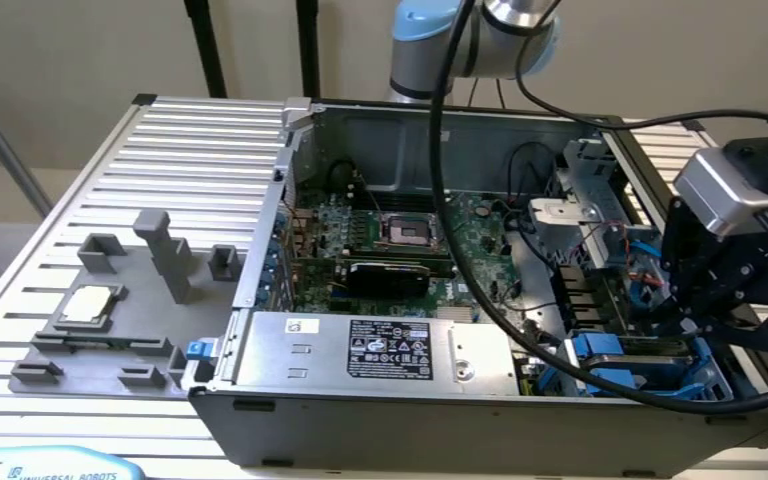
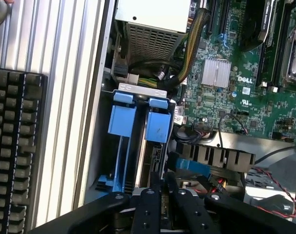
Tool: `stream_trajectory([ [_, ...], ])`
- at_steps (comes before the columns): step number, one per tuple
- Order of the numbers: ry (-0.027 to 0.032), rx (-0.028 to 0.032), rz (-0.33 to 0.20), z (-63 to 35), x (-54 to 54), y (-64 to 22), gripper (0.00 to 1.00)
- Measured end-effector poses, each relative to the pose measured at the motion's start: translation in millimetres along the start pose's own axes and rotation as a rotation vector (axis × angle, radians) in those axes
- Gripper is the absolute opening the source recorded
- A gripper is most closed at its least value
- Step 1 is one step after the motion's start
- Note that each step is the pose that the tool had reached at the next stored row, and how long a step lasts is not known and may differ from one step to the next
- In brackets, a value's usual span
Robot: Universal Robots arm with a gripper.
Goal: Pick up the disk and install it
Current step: 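Insert the first disk wire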
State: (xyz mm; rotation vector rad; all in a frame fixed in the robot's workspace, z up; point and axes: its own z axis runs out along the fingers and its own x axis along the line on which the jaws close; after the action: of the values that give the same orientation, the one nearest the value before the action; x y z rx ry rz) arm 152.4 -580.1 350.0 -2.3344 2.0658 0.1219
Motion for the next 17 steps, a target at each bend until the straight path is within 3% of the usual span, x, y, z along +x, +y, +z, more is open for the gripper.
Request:
stream_trajectory([
  [4, 0.0009, -0.0011, 0.032, 0.8, 0.0, 0.5, 0.16],
  [11, 0.0018, 0.0022, 0.108, 2.7, 0.1, 0.5, 0.16],
  [14, 0.0088, 0.0037, 0.138, 3.6, 0.2, 0.5, 0.16],
  [17, 0.0217, 0.0047, 0.164, 4.1, 0.2, 0.4, 0.16],
])
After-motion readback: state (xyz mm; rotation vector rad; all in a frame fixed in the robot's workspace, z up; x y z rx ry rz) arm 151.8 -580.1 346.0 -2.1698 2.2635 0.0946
